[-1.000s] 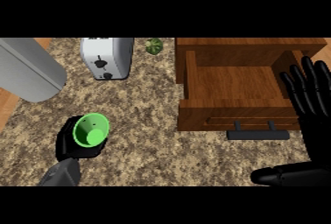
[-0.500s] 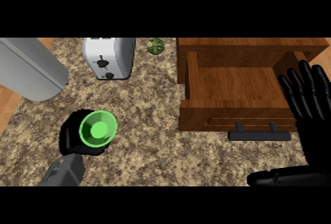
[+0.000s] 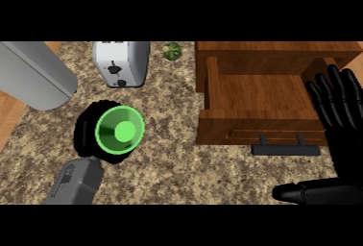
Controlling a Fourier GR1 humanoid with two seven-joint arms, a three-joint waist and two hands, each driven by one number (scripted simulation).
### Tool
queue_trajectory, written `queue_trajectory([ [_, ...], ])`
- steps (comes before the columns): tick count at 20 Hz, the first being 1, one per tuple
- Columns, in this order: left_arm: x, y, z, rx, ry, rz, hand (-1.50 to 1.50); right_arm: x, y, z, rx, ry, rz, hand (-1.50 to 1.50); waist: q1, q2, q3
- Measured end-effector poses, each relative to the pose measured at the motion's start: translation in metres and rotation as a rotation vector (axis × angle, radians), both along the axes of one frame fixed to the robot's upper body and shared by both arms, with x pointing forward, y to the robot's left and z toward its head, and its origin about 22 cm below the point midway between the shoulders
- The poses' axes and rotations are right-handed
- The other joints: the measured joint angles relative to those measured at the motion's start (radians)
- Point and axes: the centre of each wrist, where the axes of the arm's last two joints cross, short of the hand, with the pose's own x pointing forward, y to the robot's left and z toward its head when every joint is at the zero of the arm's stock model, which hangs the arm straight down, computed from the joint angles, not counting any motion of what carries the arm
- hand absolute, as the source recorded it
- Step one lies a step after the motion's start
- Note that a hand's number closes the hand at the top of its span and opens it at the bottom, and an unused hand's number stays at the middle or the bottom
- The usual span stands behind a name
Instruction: Pick up the cup, place it into the drawer and close the drawer
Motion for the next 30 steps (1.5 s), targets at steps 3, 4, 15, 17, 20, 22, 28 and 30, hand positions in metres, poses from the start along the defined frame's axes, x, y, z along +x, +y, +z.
queue_trajectory([
  [3,0.008,-0.014,0.034,-0.006,-0.017,-0.031,1.50,-0.001,-0.009,-0.001,-0.002,-0.003,0.002,-1.50,-0.004,0.001,0.000],
  [4,0.008,-0.022,0.045,-0.008,-0.022,-0.040,1.50,0.000,-0.009,0.000,-0.004,-0.005,0.002,-1.50,-0.004,0.001,0.000],
  [15,0.043,-0.076,0.144,0.025,-0.056,-0.065,1.50,-0.004,-0.006,0.000,-0.005,-0.014,0.002,-1.50,-0.016,0.005,-0.001],
  [17,0.053,-0.084,0.162,0.042,-0.065,-0.066,1.50,-0.004,-0.006,0.002,-0.010,-0.014,0.004,-1.50,-0.018,0.005,-0.001],
  [20,0.061,-0.102,0.179,0.067,-0.070,-0.054,1.50,-0.003,-0.009,-0.003,-0.010,-0.017,0.004,-1.50,-0.020,0.006,-0.001],
  [22,0.064,-0.113,0.193,0.085,-0.069,-0.057,1.50,-0.001,-0.006,-0.002,-0.007,-0.013,0.011,-1.50,-0.019,0.006,-0.001],
  [28,0.082,-0.138,0.213,0.131,-0.044,-0.068,1.50,-0.001,-0.012,-0.003,-0.011,-0.008,0.001,-1.50,-0.023,0.007,-0.001],
  [30,0.085,-0.147,0.213,0.152,-0.026,-0.074,1.50,0.001,-0.013,-0.003,-0.013,-0.011,0.002,-1.50,-0.024,0.007,-0.001],
])
